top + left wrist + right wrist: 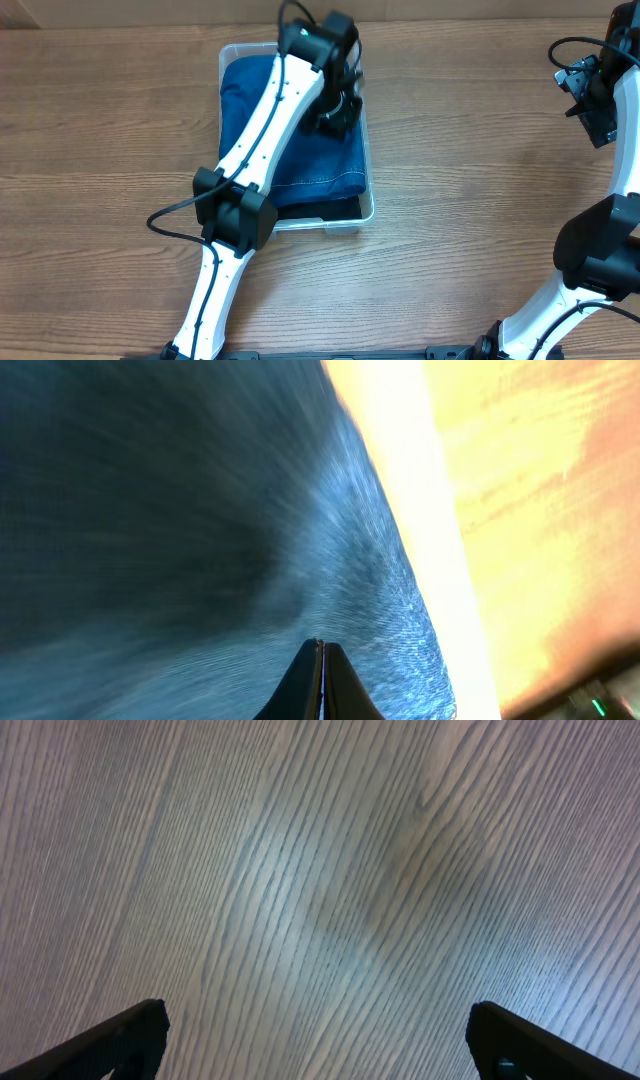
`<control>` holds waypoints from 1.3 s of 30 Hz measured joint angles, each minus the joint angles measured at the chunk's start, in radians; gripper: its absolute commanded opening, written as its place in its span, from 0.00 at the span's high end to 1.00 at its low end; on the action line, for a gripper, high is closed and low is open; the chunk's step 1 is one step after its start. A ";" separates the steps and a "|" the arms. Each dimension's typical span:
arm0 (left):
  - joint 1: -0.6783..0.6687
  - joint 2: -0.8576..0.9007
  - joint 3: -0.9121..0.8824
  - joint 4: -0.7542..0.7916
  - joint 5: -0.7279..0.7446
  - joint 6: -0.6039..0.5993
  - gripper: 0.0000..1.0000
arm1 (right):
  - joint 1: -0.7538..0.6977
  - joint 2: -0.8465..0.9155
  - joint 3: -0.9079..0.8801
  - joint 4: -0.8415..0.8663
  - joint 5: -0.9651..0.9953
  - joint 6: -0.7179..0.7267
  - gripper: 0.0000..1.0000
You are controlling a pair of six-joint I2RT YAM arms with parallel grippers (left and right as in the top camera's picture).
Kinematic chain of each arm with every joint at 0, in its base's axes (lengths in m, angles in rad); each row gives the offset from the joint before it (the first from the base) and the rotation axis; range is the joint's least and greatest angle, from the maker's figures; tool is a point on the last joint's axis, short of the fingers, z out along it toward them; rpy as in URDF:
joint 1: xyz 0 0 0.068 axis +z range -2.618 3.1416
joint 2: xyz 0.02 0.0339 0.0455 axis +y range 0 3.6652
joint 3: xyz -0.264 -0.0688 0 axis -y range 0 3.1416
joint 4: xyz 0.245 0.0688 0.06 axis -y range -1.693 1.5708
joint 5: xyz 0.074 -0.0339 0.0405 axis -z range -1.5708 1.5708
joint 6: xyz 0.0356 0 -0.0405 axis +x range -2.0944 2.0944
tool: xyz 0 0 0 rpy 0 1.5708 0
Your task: Pack container
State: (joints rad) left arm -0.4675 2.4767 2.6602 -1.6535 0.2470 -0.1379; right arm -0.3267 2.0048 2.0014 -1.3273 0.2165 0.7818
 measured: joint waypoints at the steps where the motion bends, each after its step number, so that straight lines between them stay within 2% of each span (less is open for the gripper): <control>1: 0.008 0.000 0.039 0.000 -0.045 -0.012 0.96 | 0.000 0.000 0.000 -0.001 0.000 0.000 0.00; 6: 0.095 0.000 0.093 0.000 -0.218 -0.064 0.96 | 0.000 0.000 0.000 0.000 0.000 0.000 0.00; 10: 0.193 0.000 0.058 0.007 -0.269 -0.085 0.96 | 0.000 0.000 0.000 0.000 0.000 0.000 0.00; 15: 0.280 0.000 -0.032 0.078 -0.251 -0.079 0.96 | 0.000 0.000 0.000 0.000 0.000 0.000 0.00; 21: 0.277 0.000 -0.134 0.188 -0.240 -0.069 0.96 | 0.000 0.000 0.000 0.000 -0.001 0.000 0.00; 27: 0.273 0.000 -0.164 0.217 -0.240 -0.065 0.96 | 0.000 0.000 0.000 0.000 0.000 -0.001 0.00; 32: 0.271 0.000 -0.104 0.204 -0.208 -0.043 0.96 | 0.000 0.000 0.000 0.000 0.000 0.000 0.00; 36: 0.265 0.000 0.048 0.187 -0.175 -0.038 0.96 | 0.000 0.000 0.000 0.000 0.000 0.000 0.00; 39: 0.264 0.000 0.098 0.195 -0.167 -0.038 0.96 | 0.000 0.000 0.000 0.000 0.000 0.000 0.00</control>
State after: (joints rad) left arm -0.2035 2.4771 2.7586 -1.4586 0.0795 -0.1761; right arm -0.3267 2.0048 2.0014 -1.3277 0.2161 0.7818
